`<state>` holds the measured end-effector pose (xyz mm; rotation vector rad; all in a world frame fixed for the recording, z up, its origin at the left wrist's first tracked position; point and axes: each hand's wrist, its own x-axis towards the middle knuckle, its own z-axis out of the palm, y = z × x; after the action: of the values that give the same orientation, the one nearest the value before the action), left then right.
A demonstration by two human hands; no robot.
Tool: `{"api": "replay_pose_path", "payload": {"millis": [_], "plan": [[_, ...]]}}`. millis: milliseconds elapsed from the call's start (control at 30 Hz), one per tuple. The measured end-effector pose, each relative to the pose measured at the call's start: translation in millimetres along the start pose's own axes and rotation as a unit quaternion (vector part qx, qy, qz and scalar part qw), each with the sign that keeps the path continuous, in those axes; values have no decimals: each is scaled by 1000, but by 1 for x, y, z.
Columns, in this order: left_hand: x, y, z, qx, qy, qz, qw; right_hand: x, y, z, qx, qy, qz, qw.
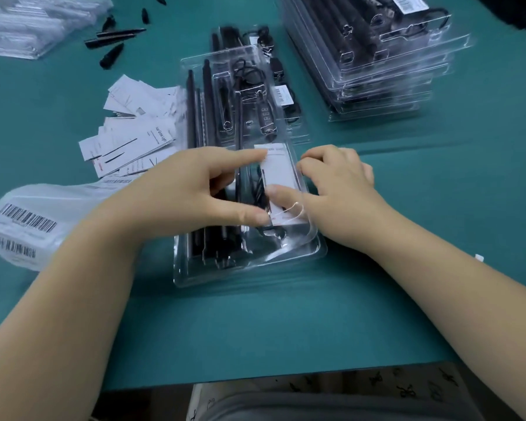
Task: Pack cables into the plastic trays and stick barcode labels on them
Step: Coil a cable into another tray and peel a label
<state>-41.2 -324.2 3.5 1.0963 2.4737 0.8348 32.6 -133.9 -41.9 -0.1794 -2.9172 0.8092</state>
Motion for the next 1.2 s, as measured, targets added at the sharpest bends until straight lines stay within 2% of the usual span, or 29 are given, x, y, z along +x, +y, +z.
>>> {"api": "replay_pose_path", "payload": {"millis": [100, 200, 267, 333, 400, 533, 767, 1000, 1133, 1200], "plan": [[2, 2, 4, 38, -13, 12, 999, 1, -1, 2, -9, 10, 24, 1000], [3, 4, 9, 51, 5, 19, 999, 0, -3, 1, 21, 57, 40, 997], [3, 6, 12, 51, 20, 17, 998, -1, -3, -2, 118, 67, 36, 990], [4, 10, 15, 41, 44, 16, 998, -2, -1, -7, 250, 68, 37, 965], [3, 13, 18, 18, 78, 10, 997, -3, 3, -11, 302, 58, 33, 951], [0, 18, 24, 50, 118, -9, 992, 0, 10, -15, 245, 4, 46, 968], [4, 15, 24, 120, 75, -16, 990, 2, 9, -17, 197, 9, 81, 977], [-1, 19, 24, 91, 90, 19, 992, 3, 8, -34, 200, -8, 107, 974], [-2, 26, 25, 142, 86, -6, 986, 4, 14, -34, 204, 23, 121, 971], [-10, 34, 34, 231, 99, 15, 968, 4, 14, -33, 186, 20, 114, 976]]}}
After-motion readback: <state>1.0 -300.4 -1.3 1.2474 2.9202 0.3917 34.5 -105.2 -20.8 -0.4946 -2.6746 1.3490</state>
